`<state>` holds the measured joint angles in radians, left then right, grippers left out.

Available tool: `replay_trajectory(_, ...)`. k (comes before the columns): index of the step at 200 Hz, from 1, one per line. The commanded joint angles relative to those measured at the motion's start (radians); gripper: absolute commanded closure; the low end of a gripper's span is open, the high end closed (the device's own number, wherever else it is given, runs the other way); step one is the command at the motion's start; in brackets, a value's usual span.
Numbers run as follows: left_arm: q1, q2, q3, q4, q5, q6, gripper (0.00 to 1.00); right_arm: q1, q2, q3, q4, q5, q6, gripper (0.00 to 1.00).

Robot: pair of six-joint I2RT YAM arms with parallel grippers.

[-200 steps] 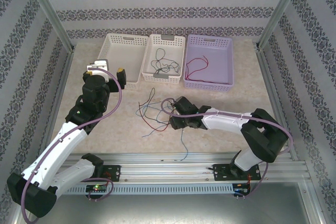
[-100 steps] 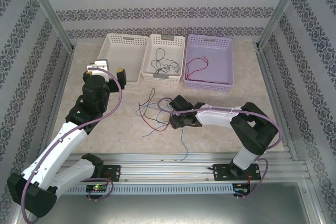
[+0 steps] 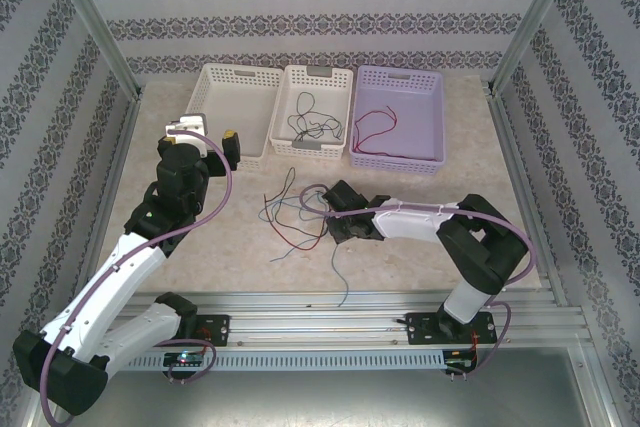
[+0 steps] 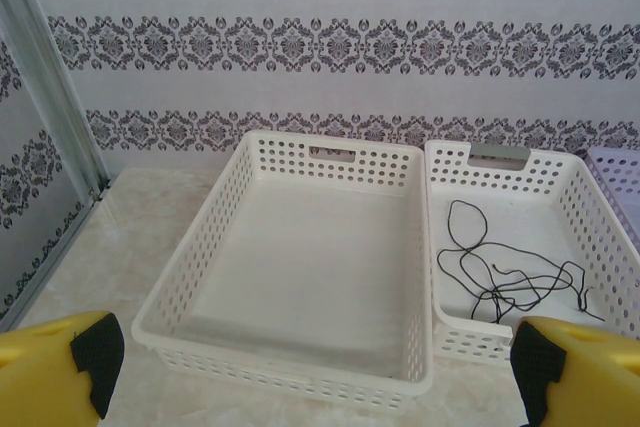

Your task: Untangle the cables

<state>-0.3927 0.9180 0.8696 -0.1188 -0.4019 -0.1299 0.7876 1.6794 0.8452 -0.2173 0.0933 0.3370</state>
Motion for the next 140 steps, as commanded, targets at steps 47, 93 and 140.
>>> replay_trajectory(47, -0.01, -0.021, -0.011, 0.039, -0.021, 0.023, 0.0, 0.002, -0.126, -0.036, 0.02, 0.005, -0.009, 1.0)
replay_trajectory(93, -0.01, -0.025, -0.011, 0.041, -0.026, 0.023, 0.0, 0.012, -0.291, 0.017, -0.061, 0.04, -0.02, 1.0)
replay_trajectory(140, -0.009, -0.033, -0.015, 0.045, -0.035, 0.024, 0.0, 0.022, -0.406, 0.155, -0.161, 0.048, -0.044, 1.0)
